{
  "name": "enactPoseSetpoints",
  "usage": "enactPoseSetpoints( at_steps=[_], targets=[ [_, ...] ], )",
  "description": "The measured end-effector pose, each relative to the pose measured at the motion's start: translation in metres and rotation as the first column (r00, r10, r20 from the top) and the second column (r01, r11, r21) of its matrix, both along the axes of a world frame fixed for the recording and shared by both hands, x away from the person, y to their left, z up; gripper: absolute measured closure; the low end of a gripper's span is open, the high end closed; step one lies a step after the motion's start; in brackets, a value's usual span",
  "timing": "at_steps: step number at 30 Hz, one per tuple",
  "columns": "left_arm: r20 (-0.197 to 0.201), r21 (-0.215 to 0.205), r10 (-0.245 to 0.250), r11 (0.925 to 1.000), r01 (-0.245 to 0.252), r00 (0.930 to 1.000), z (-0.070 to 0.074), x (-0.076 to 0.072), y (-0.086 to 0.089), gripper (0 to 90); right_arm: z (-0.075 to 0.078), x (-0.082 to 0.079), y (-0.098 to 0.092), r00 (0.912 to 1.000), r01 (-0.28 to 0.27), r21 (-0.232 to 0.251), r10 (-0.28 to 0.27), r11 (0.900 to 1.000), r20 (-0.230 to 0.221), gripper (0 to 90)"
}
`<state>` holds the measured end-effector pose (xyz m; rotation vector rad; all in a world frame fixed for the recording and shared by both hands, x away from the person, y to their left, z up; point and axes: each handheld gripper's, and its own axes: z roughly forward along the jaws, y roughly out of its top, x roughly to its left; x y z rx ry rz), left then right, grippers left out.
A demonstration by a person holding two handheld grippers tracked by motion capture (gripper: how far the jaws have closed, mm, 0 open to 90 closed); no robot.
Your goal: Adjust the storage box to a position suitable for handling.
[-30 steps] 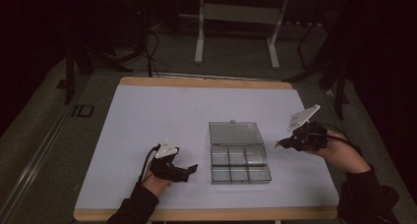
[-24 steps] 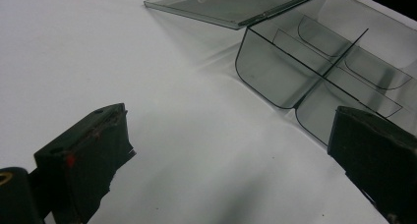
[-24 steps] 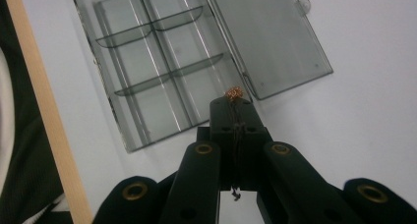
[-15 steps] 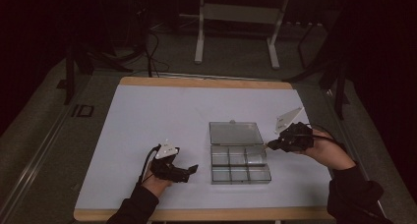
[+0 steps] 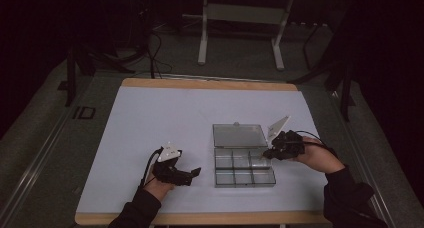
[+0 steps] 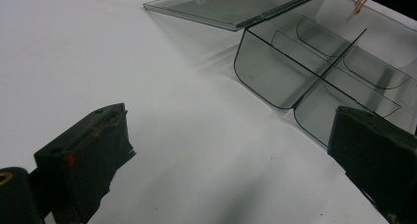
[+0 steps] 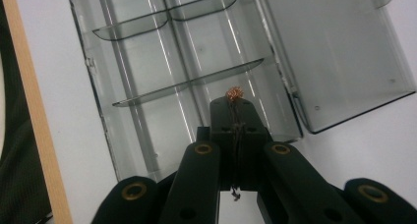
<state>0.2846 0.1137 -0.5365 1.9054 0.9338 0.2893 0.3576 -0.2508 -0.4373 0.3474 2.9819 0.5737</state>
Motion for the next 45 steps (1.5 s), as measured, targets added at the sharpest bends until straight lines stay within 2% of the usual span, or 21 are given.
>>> enactPoseSetpoints(
  at_steps=[14, 20, 35, 41, 43, 45],
  targets=[
    [-0.005, -0.003, 0.004, 1.0, -0.004, 1.0, -0.001, 0.0, 0.001, 2.9, -0.032, 0.008, 0.011, 0.9984, -0.001, -0.067, -0.003, 0.998, -0.056, 88.9],
    [-0.006, 0.0, 0.002, 1.0, -0.002, 1.0, -0.002, 0.0, 0.001, 2.9, -0.041, 0.01, 0.012, 0.9975, 0.009, -0.081, -0.014, 0.997, -0.07, 88.4],
    [-0.01, 0.0, -0.001, 1.0, 0.001, 0.9999, -0.002, 0.0, 0.001, 2.9, -0.032, 0.002, 0.004, 0.9972, 0.024, -0.04, -0.027, 0.999, -0.069, 78.6],
    [-0.011, -0.002, 0.002, 1.0, -0.002, 0.9999, -0.002, 0.001, 0.001, 2.9, -0.027, -0.005, -0.005, 0.9978, 0.031, -0.005, -0.032, 0.999, -0.059, 70.7],
    [-0.012, 0.001, 0.001, 1.0, -0.001, 0.9999, -0.003, 0.001, 0.0, 2.9, -0.026, -0.007, -0.008, 0.9979, 0.033, 0.004, -0.033, 0.999, -0.056, 70.7],
    [-0.013, 0.001, 0.0, 1.0, 0.0, 0.9999, -0.003, 0.001, 0.0, 2.9, -0.025, -0.009, -0.011, 0.9979, 0.045, 0.018, -0.044, 0.999, -0.048, 63.8]
  ],
)
